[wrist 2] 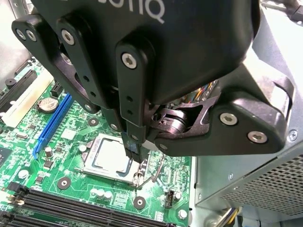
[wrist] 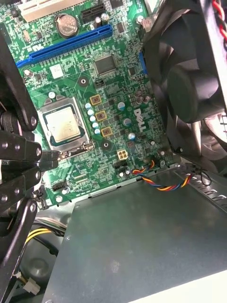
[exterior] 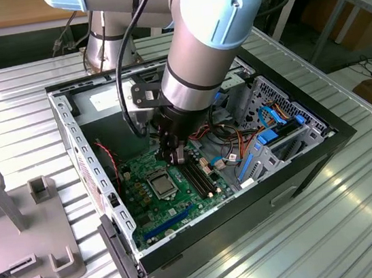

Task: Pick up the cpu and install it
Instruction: 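Install the first cpu locking lever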

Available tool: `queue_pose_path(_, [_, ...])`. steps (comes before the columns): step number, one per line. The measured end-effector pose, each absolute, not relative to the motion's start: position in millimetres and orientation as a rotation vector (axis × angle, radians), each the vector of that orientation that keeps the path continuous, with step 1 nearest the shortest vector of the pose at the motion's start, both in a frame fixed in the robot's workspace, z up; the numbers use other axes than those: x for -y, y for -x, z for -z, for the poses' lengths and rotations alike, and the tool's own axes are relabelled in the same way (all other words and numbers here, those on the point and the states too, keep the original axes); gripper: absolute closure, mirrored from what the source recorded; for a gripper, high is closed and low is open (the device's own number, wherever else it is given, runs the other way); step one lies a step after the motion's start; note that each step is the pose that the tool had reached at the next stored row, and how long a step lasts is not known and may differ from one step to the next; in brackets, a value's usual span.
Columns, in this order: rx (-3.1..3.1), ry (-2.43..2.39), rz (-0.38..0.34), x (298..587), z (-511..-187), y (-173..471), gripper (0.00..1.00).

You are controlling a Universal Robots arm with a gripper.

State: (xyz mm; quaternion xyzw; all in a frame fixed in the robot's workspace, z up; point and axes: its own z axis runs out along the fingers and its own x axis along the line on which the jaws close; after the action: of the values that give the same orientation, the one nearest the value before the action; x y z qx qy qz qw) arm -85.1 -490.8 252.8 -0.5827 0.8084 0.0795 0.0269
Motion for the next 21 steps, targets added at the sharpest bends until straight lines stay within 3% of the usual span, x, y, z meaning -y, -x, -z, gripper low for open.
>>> queue_pose_path(21, [-2.497,1.8,-0.246,491,-252,48,0.89])
